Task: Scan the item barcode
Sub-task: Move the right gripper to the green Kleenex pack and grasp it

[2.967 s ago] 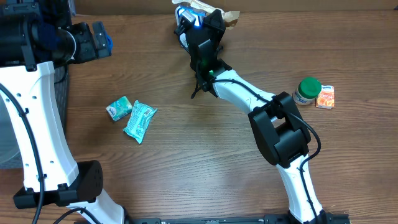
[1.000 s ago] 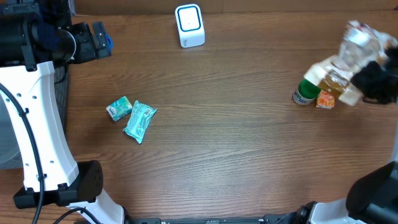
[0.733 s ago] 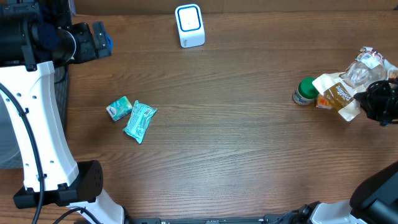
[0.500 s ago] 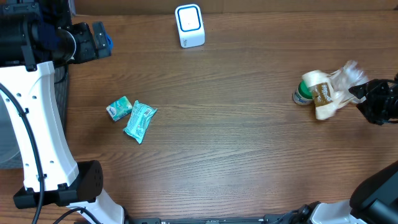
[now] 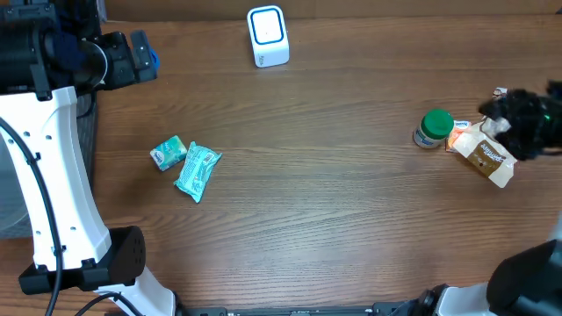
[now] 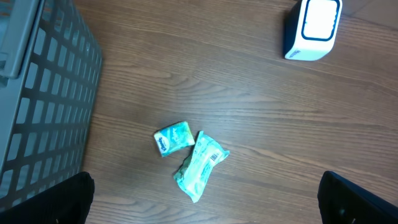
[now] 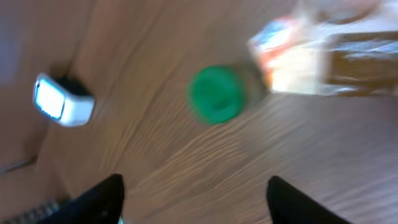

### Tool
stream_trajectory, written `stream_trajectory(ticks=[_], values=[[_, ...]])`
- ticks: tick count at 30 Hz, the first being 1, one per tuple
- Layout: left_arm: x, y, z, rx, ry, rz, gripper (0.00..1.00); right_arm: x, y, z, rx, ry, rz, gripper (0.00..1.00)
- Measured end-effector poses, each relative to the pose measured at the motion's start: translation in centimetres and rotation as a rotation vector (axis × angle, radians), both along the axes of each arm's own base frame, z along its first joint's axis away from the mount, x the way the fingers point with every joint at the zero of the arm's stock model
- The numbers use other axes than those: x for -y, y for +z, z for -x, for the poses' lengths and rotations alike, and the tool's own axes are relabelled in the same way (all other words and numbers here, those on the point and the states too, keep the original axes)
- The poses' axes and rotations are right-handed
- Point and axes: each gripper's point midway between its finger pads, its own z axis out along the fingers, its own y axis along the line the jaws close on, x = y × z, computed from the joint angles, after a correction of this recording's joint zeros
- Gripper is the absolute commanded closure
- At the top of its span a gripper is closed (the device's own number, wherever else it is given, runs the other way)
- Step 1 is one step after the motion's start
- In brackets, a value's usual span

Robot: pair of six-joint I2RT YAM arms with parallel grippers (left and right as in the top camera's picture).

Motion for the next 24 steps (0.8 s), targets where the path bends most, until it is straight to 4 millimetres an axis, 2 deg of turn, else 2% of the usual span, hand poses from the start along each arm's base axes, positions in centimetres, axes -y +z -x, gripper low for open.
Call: stream_trajectory(ticks=[1, 2, 9, 12, 13, 16, 19, 20, 24], values=[[0.0, 0.0, 0.0, 0.000, 0.000, 0.000, 0.00, -1.9, 0.7, -0.6, 0.022, 0.056, 0.006, 0.05], [0.0, 0.0, 0.0, 0.000, 0.000, 0.000, 0.00, -4.0, 1.2, -1.1, 0.044, 0.114, 0.004, 0.00], [0.0, 0.0, 0.0, 0.000, 0.000, 0.000, 0.00, -18.6, 4.0, -4.2, 0.256, 0.490, -0.012, 0.00], [0.0, 0.0, 0.0, 0.000, 0.000, 0.000, 0.00, -25.5, 4.6, -4.1, 0.322, 0.631, -0.040, 0.00], [0.0, 0.0, 0.0, 0.000, 0.000, 0.000, 0.01, -27.1, 4.4, -4.0, 0.329, 0.660, -0.051, 0.03], [0.0, 0.0, 0.0, 0.000, 0.000, 0.000, 0.00, -32.9, 2.5, -3.7, 0.323, 0.765, -0.089, 0.14], [0.0, 0.0, 0.0, 0.000, 0.000, 0.000, 0.01, -38.3, -1.4, -3.8, 0.300, 0.852, -0.116, 0.20], [0.0, 0.0, 0.0, 0.000, 0.000, 0.000, 0.00, -39.3, -2.3, -3.9, 0.299, 0.867, -0.120, 0.21], [0.0, 0.0, 0.0, 0.000, 0.000, 0.000, 0.01, -44.5, -8.0, -3.2, 0.255, 0.941, -0.132, 0.22]])
